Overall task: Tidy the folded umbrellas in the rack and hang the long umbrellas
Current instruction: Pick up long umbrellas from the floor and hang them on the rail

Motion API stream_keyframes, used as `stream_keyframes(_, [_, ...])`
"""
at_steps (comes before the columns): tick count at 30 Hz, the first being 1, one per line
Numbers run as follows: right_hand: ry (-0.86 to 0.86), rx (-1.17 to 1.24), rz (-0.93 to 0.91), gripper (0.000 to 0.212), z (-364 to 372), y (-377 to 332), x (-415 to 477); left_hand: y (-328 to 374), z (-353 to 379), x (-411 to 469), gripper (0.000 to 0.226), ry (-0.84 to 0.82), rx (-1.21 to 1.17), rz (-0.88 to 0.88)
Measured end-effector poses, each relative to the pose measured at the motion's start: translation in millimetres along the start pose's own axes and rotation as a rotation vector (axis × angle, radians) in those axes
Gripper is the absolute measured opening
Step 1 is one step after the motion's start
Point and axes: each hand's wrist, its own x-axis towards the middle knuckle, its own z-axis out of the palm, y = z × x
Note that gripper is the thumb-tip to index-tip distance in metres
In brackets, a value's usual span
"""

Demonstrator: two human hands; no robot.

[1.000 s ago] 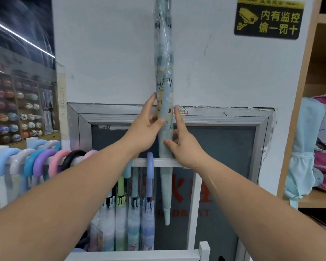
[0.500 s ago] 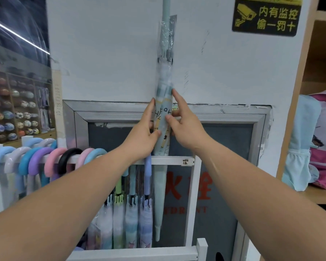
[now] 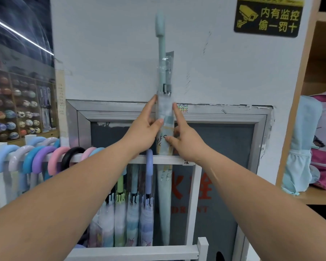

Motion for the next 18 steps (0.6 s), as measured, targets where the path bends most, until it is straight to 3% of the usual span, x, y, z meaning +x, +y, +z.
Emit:
stream_keyframes(7, [-0.001,0.029,-0.035,0.077,-9.4,-0.8,-1.6,-5.6,-0.5,6.3,0.078,0.016,-0.112,-0.028])
stream_keyframes(11, [0.112,0.185,-0.024,0.068,-17.1,-8.1,10.6,-7.9,4.7,-2.5,0.089,-0.087,-0.067,-0.079])
stream_keyframes(18, [0.126,0.171,0.025,0.065,-7.2,0.3,16.6,-15.8,4.0,-0.1,0.088,-0.152,0.066,-0.150])
